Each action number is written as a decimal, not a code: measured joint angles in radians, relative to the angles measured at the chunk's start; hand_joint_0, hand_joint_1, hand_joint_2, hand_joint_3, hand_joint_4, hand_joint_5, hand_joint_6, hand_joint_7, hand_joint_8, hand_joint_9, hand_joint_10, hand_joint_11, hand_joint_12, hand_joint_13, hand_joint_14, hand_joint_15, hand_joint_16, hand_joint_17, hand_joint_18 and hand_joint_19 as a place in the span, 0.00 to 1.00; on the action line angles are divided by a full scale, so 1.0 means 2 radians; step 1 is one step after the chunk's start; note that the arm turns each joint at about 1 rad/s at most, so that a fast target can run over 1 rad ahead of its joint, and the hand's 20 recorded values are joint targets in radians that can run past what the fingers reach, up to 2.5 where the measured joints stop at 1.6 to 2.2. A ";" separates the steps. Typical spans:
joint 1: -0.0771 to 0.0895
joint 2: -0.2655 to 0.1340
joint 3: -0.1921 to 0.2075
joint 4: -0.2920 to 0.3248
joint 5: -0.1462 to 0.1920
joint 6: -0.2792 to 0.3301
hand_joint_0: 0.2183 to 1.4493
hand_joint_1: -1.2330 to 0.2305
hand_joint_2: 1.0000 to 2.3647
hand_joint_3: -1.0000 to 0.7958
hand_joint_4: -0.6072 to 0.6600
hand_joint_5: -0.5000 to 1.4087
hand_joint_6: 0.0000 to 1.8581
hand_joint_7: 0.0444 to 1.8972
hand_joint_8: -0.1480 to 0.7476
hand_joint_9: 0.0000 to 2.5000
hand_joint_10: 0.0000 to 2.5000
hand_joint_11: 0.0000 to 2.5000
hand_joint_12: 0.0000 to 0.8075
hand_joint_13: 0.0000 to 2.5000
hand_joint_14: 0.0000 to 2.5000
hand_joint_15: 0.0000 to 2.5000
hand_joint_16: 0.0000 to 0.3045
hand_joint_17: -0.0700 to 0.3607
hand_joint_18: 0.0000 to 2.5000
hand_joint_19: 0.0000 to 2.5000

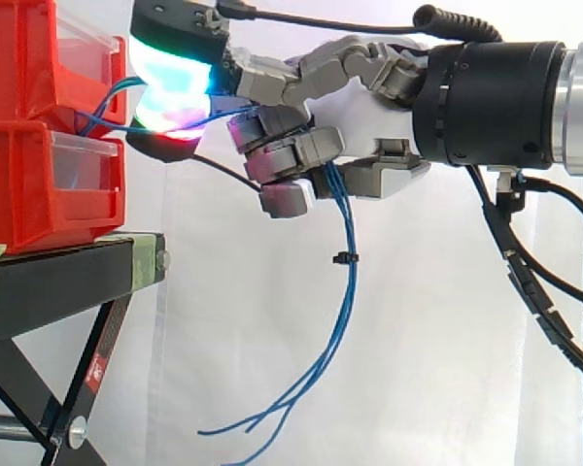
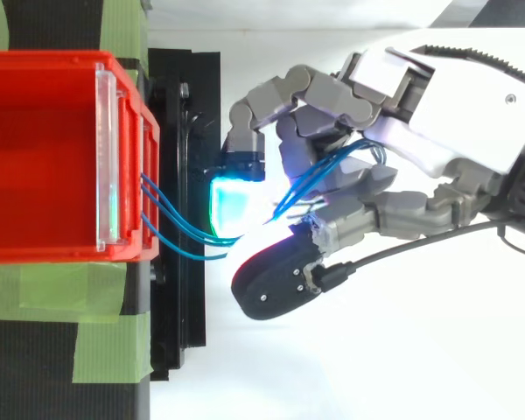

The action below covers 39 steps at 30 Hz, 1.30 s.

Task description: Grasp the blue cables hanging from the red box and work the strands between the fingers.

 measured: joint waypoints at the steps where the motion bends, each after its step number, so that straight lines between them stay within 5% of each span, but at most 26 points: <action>1: 0.000 0.000 0.000 0.000 0.000 0.000 0.60 0.36 0.01 0.29 0.64 0.19 0.69 0.50 0.59 0.27 1.00 0.99 0.52 0.40 1.00 0.53 0.15 0.40 0.55 0.51; 8: 0.000 0.000 0.000 -0.001 0.000 0.000 0.60 0.42 0.05 0.45 0.69 0.25 0.64 0.50 0.59 0.27 1.00 0.99 0.52 0.40 1.00 0.53 0.15 0.40 0.55 0.51; 9: 0.000 0.000 0.000 -0.001 0.000 0.000 0.64 0.45 0.00 0.51 0.68 0.31 0.48 0.56 0.59 0.27 1.00 0.99 0.52 0.40 1.00 0.53 0.15 0.40 0.55 0.51; 12: 0.000 0.000 0.000 -0.001 0.000 0.000 0.67 0.46 0.00 0.52 0.65 0.38 0.31 0.64 0.59 0.27 1.00 0.99 0.52 0.40 1.00 0.53 0.15 0.40 0.55 0.51; 18: 0.000 0.000 0.000 -0.001 0.000 0.000 0.79 0.42 0.01 0.55 0.61 0.48 0.14 0.73 0.59 0.27 1.00 0.99 0.52 0.40 1.00 0.53 0.15 0.40 0.55 0.51; 22: 0.000 0.000 0.000 -0.001 0.000 -0.001 0.72 0.38 0.00 0.55 0.62 0.44 0.25 0.68 0.59 0.27 1.00 0.99 0.52 0.40 1.00 0.53 0.15 0.40 0.55 0.51; 24: 0.000 0.000 0.000 0.000 0.000 -0.001 0.58 0.34 0.07 0.48 0.67 0.36 0.37 0.61 0.59 0.27 1.00 0.99 0.52 0.40 1.00 0.53 0.15 0.40 0.55 0.51; 27: 0.000 0.000 0.000 0.000 0.000 -0.001 0.51 0.36 0.00 0.35 0.70 0.30 0.44 0.59 0.59 0.27 1.00 0.99 0.52 0.40 1.00 0.53 0.15 0.40 0.55 0.51; 32: 0.000 0.000 0.000 0.000 0.000 -0.002 0.47 0.37 0.01 0.23 0.67 0.29 0.45 0.61 0.59 0.27 1.00 0.99 0.52 0.40 1.00 0.53 0.15 0.40 0.55 0.51; 39: 0.000 0.000 0.000 -0.001 0.000 -0.002 0.47 0.38 0.01 0.22 0.65 0.28 0.50 0.60 0.59 0.27 1.00 0.99 0.52 0.40 1.00 0.53 0.15 0.40 0.55 0.51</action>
